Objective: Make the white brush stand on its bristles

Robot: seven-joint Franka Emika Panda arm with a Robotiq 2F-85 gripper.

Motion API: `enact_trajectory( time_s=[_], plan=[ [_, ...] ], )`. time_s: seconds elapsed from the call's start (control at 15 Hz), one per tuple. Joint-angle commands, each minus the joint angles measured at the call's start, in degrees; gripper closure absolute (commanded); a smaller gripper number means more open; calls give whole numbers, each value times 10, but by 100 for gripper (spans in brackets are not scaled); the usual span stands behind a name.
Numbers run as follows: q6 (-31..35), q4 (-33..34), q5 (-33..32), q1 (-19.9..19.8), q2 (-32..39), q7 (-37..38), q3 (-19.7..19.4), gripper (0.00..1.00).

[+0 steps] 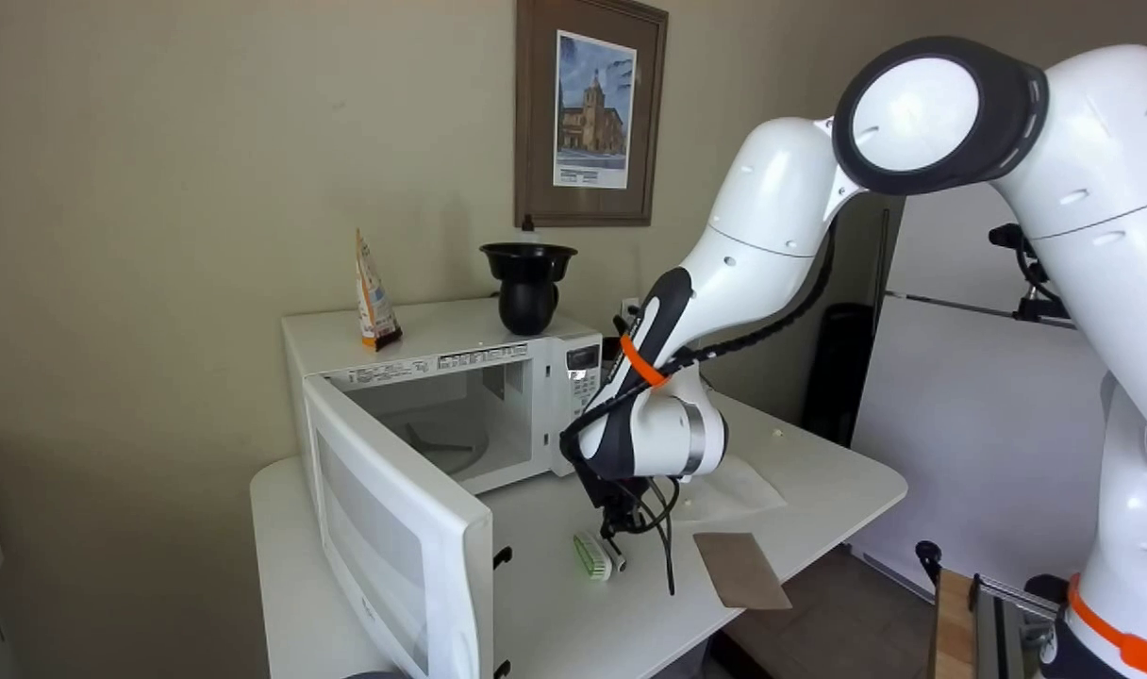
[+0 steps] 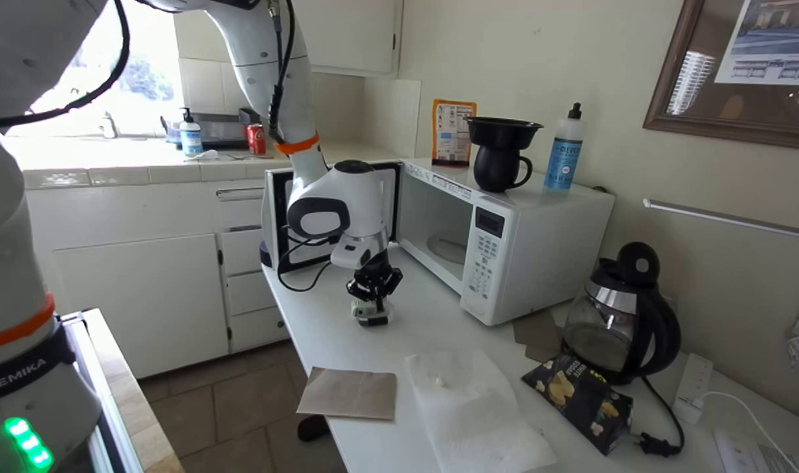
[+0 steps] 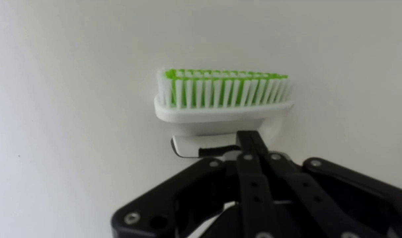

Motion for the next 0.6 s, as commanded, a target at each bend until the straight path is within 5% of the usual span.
enact_trajectory(
  time_s=[0.0, 0.07, 0.13, 0.53],
  plan=[
    [37, -52, -15, -77, -64, -109, 74, 100],
    [49, -63, -16, -113, -78, -148, 107, 100],
    [40, -77, -31, -124, -86, -179, 107, 74],
    [13, -106, -88, -343, -125, -417, 233, 37]
  ],
)
